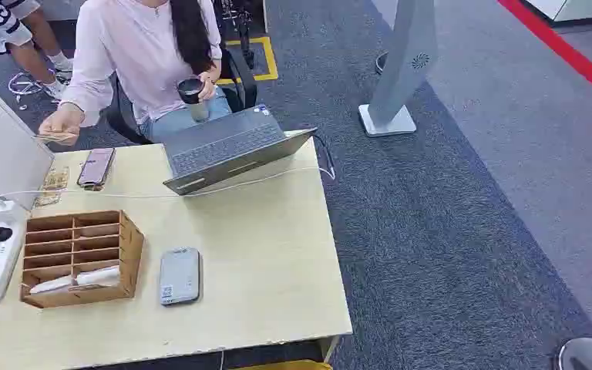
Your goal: Pass the card to the sensor for recognition and then transmit it.
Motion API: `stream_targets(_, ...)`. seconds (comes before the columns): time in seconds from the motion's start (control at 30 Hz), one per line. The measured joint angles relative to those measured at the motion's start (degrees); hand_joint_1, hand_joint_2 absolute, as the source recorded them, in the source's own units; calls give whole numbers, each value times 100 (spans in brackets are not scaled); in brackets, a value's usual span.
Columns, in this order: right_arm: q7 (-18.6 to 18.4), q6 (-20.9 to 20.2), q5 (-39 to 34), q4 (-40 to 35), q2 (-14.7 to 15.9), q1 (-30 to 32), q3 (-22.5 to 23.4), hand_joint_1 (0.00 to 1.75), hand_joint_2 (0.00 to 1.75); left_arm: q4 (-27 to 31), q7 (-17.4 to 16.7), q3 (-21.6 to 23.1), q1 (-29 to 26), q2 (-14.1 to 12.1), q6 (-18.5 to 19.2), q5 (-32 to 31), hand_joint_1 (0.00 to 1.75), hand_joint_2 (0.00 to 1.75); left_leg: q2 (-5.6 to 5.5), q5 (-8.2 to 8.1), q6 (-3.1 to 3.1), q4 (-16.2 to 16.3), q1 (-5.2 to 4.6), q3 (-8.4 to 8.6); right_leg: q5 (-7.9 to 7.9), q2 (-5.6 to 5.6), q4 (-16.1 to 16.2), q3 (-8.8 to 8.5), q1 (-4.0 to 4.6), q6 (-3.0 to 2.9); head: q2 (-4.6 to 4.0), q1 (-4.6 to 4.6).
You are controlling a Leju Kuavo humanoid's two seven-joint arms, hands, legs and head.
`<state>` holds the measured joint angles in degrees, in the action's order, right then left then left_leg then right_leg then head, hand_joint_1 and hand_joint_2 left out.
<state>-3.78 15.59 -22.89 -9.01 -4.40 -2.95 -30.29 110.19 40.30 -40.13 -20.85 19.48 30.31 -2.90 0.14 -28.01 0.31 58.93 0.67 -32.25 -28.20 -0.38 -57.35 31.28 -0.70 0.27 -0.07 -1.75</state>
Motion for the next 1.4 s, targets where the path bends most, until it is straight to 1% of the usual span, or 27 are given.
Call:
stream_targets(0.03, 22, -49, 113, 5, 11, -23, -84, 0, 175, 95, -2, 11, 193, -79, -549, -484, 0, 175, -3, 5, -3, 1, 0, 5, 1, -2, 0, 5, 0, -1, 0, -7)
stream_targets(0.07, 46, -105, 266, 13, 18, -56, -198, 0, 175, 99, -2, 95, 439, -209, -1433, -1228, 0, 175, -3, 6, -4, 1, 0, 8, 3, -3, 0, 7, 0, -3, 0, -9)
stream_targets(0.1, 57, -160, 410, 20, 20, -107, -331, 0, 175, -6, -97, 289, 759, -471, -2593, -2081, 0, 175, -5, 14, -16, 2, 6, 9, 10, -4, 0, 9, 4, -10, 0, -2)
stream_targets(0.13, 83, -213, 541, 24, 24, -149, -469, 0, 175, -251, -309, 477, 1162, -716, -3967, -2906, 0, 175, -12, 24, -11, 3, 6, 5, 19, -8, 0, 12, 6, -14, 0, 0)
stream_targets(0.17, 96, -265, 624, 31, 33, -196, -580, 0, 175, -543, -581, 670, 1592, -944, -4994, -3527, 0, 175, -22, 36, -18, 3, 9, 0, 22, -19, 0, 13, 9, -14, 0, 9)
stream_targets(0.2, 110, -328, 685, 33, 35, -248, -694, 0, 175, -954, -928, 902, 2060, -1210, -5946, -4187, 0, 175, -30, 44, -18, 2, 13, -3, 31, -30, -2, 11, 13, -18, 0, 7)
stream_targets(0.23, 109, -361, 742, 35, 35, -307, -803, 0, 175, -1428, -1309, 1136, 2515, -1518, -6620, -4768, 0, 175, -28, 53, -31, 2, 21, -3, 40, -26, -2, 12, 21, -31, 0, 9)
stream_targets(0.27, 114, -442, 764, 35, 35, -339, -884, 0, 175, -1817, -1581, 1323, 2829, -1691, -6883, -5202, 0, 175, -25, 57, -37, 1, 27, -4, 47, -25, -2, 12, 26, -29, 0, 9)
stream_targets(0.3, 105, -559, 805, 33, 22, -349, -982, 0, 175, -2224, -1856, 1533, 3164, -1936, -6893, -5618, 0, 175, -23, 61, -42, 1, 31, -4, 58, -23, -2, 7, 31, -44, 0, 9)
stream_targets(0.33, 71, -625, 827, 31, -19, -343, -1087, 0, 175, -2676, -2138, 1765, 3530, -2120, -6860, -6005, 0, 175, -20, 72, -52, 1, 32, -12, 64, -16, -4, 16, 32, -41, 0, 13)
stream_targets(0.37, 57, -614, 849, 31, -35, -344, -1142, 0, 175, -2936, -2285, 1900, 3729, -2195, -6860, -6203, 0, 175, -14, 80, -43, 1, 31, -23, 72, 2, -5, 26, 32, -33, 0, 22)
stream_targets(0.4, 7, -639, 858, 29, -43, -381, -1207, 0, 175, -3224, -2424, 2062, 3949, -2307, -6876, -6425, 0, 175, 4, 82, -47, 1, 32, -28, 83, 4, -5, 39, 33, -42, 0, 24)
stream_targets(0.47, -32, -660, 858, 29, -43, -365, -1292, 0, 175, -3688, -2570, 2325, 4241, -2451, -6923, -6682, 0, 175, 17, 82, -46, 2, 32, -37, 86, 19, -5, 48, 34, -39, 0, 13)
stream_targets(0.53, -74, -671, 866, 29, -43, -386, -1362, 0, 175, -3961, -2638, 2518, 4393, -2516, -6939, -6796, 0, 175, 29, 81, -45, 3, 30, -43, 91, 35, -5, 57, 34, -34, 0, 13)
stream_targets(0.67, -85, -680, 875, 29, -43, -396, -1435, 0, 175, -4229, -2706, 2785, 4500, -2551, -6950, -6846, 0, 175, 29, 77, -41, 6, 28, -56, 90, 34, 0, 70, 32, -33, 0, 9)
stream_targets(0.77, -68, -671, 873, 29, -43, -401, -1476, 0, 175, -4298, -2782, 2911, 4500, -2566, -6935, -6829, 0, 175, 30, 76, -41, 6, 29, -66, 90, 34, 0, 81, 32, -33, 0, 9)
stream_targets(0.9, -26, -665, 871, 29, -43, -401, -1489, 0, 175, -4360, -2800, 3003, 4501, -2569, -6932, -6811, 0, 175, 30, 77, -41, 6, 32, -69, 90, 35, 0, 86, 33, -33, 0, 9)
stream_targets(1.13, 20, -656, 869, 29, -43, -401, -1491, 0, 175, -4440, -2800, 3034, 4500, -2582, -6932, -6803, 0, 175, 32, 78, -42, 5, 35, -71, 90, 36, -1, 88, 35, -34, 0, 11)
stream_targets(1.17, 40, -654, 869, 29, -43, -400, -1491, 0, 175, -4451, -2800, 3043, 4500, -2582, -6935, -6798, 112, 175, 32, 78, -42, 5, 35, -72, 90, 35, -1, 88, 35, -34, 0, 9)
stream_targets(1.2, 48, -647, 869, 29, -43, -399, -1493, 0, 175, -4467, -2802, 3049, 4500, -2582, -6937, -6796, 175, 175, 32, 78, -42, 5, 35, -72, 90, 35, -1, 88, 35, -34, 0, 11)
stream_targets(1.4, 92, -652, 875, 29, -46, -396, -1513, 0, 175, -4523, -2793, 3095, 4500, -2580, -6956, -6798, 175, 175, 32, 78, -42, 6, 34, -76, 90, 36, 0, 91, 34, -34, 0, 11)
